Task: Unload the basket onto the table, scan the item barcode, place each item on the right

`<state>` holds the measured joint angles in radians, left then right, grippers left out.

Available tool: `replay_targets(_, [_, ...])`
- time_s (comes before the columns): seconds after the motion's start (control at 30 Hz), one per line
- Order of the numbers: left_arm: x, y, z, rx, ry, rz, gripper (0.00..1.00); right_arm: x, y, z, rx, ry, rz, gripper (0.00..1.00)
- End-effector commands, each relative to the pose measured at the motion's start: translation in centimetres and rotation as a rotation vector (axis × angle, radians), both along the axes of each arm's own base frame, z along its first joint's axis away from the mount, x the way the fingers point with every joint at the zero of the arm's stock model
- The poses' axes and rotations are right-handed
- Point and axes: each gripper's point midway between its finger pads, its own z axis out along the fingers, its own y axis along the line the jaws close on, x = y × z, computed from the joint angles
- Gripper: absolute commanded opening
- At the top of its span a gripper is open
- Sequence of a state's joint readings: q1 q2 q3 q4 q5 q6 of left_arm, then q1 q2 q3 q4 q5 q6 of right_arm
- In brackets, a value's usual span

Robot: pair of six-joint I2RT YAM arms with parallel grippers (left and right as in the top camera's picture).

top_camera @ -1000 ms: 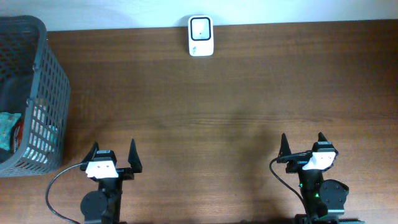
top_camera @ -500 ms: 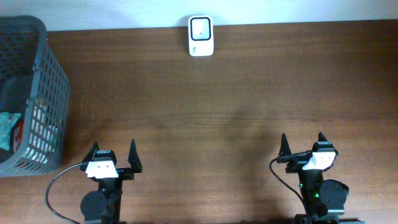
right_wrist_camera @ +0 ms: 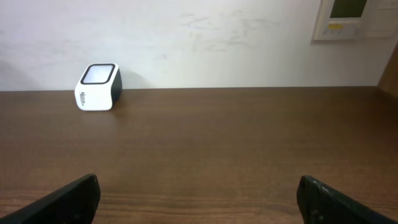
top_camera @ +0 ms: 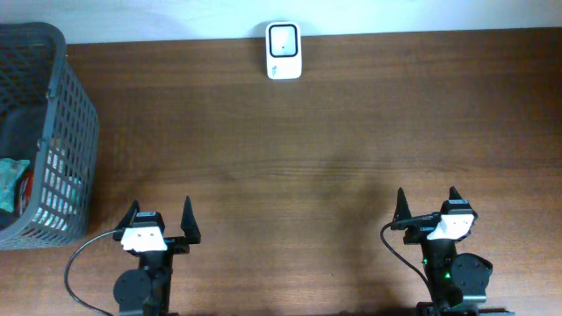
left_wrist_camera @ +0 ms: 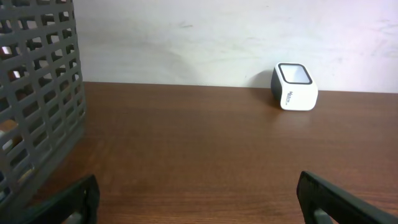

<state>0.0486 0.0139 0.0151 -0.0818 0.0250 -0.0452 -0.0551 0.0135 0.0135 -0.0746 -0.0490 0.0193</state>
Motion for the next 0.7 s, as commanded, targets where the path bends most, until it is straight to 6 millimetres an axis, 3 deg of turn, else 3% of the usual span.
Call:
replay_targets(0.0, [0.0, 0.3, -0.1, 0.017, -0.001, 0.012, 0.99, 0.0, 0.1, -0.2, 0.003, 0.001, 0.004, 0.99])
replay_targets(0.5, [0.0, 0.3, 0.0, 0.017, -0.004, 0.011, 0.99, 0.0, 0.1, -0.2, 0.003, 0.001, 0.004, 0.99])
replay_targets(0.67, [0.1, -0.8, 1.8, 0.018, -0.080, -0.048, 0.99, 0.0, 0.1, -0.2, 0.004, 0.001, 0.004, 0.99])
